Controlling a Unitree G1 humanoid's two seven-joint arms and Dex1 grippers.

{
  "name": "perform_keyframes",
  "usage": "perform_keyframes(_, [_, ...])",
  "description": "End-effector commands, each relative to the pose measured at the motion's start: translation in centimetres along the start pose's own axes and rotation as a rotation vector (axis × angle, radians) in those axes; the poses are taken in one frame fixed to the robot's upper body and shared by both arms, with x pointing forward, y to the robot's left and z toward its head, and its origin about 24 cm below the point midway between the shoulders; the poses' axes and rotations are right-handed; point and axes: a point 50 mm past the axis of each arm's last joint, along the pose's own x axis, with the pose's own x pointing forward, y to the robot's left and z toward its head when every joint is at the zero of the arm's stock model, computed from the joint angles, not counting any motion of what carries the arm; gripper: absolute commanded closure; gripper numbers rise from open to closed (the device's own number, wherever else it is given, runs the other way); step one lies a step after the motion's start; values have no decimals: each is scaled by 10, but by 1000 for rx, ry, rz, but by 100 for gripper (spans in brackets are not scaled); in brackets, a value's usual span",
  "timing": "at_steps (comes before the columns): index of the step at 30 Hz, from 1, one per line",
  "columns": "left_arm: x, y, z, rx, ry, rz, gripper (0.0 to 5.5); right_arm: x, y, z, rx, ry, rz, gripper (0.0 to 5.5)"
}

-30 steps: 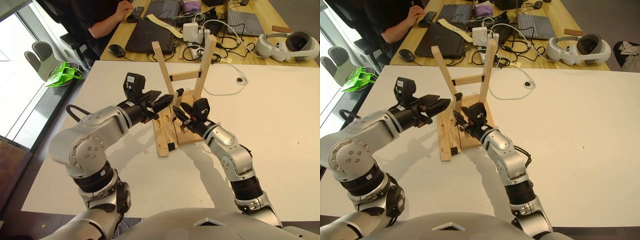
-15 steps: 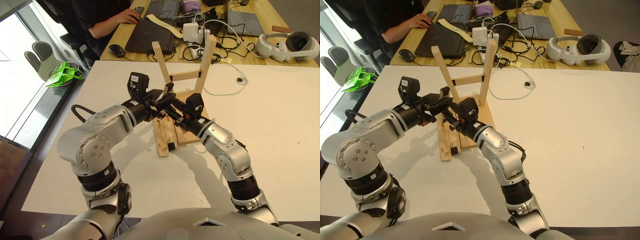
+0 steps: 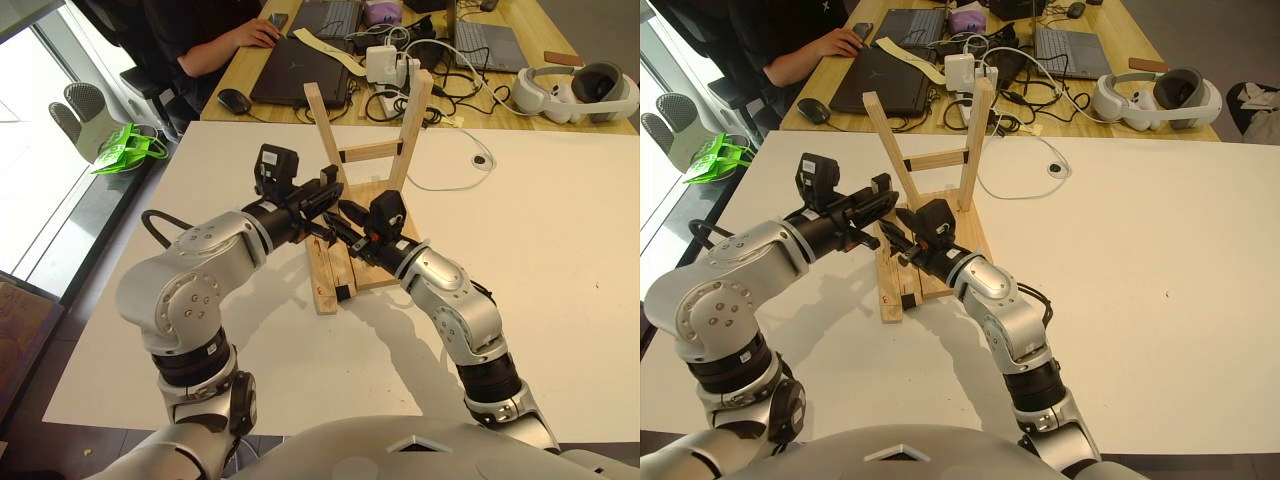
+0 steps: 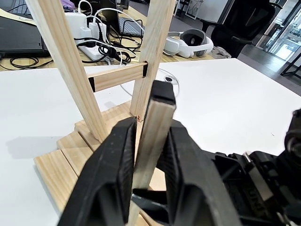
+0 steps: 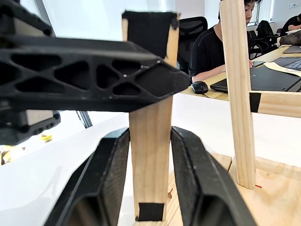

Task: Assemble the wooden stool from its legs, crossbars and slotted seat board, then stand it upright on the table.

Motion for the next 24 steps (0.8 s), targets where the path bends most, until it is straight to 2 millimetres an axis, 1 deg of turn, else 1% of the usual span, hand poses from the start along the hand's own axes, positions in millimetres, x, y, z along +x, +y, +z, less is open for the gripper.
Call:
perform_keyframes(1, [-1, -2, -4, 14, 16, -17, 510, -1, -2, 0, -17, 6, -10, 421])
perform_keyframes(6, [-2, 2, -2, 16, 4, 6, 510, -2, -1, 0, -22, 9, 2, 421])
perform_keyframes(8, [-2, 2, -2, 19, 2, 5, 510, -1, -2, 2, -22, -6, -5, 421])
perform_keyframes(9, [-2, 1, -3, 20, 2, 3, 510, -1, -1, 5, -18, -21, 2, 384])
perform_keyframes(12, [-2, 2, -4, 24, 2, 19, 510, -2, 0, 10, -8, -50, 35, 342])
perform_keyframes(14, [-3, 6, -2, 24, -7, 46, 510, -5, -3, 13, 11, -61, 27, 306])
perform_keyframes(16, [-4, 11, 0, 19, -29, 89, 510, -12, -10, 17, 25, -69, 21, 299])
perform_keyframes(19, [-8, 23, 3, -6, -68, 196, 510, -27, -27, 29, 37, -86, 7, 299])
perform_keyframes(21, [-14, 29, 3, -26, -97, 272, 510, -41, -44, 35, 22, -68, -33, 299])
perform_keyframes(24, [-16, 34, 1, -131, -154, 400, 510, -60, -81, 33, -39, 19, -221, 299])
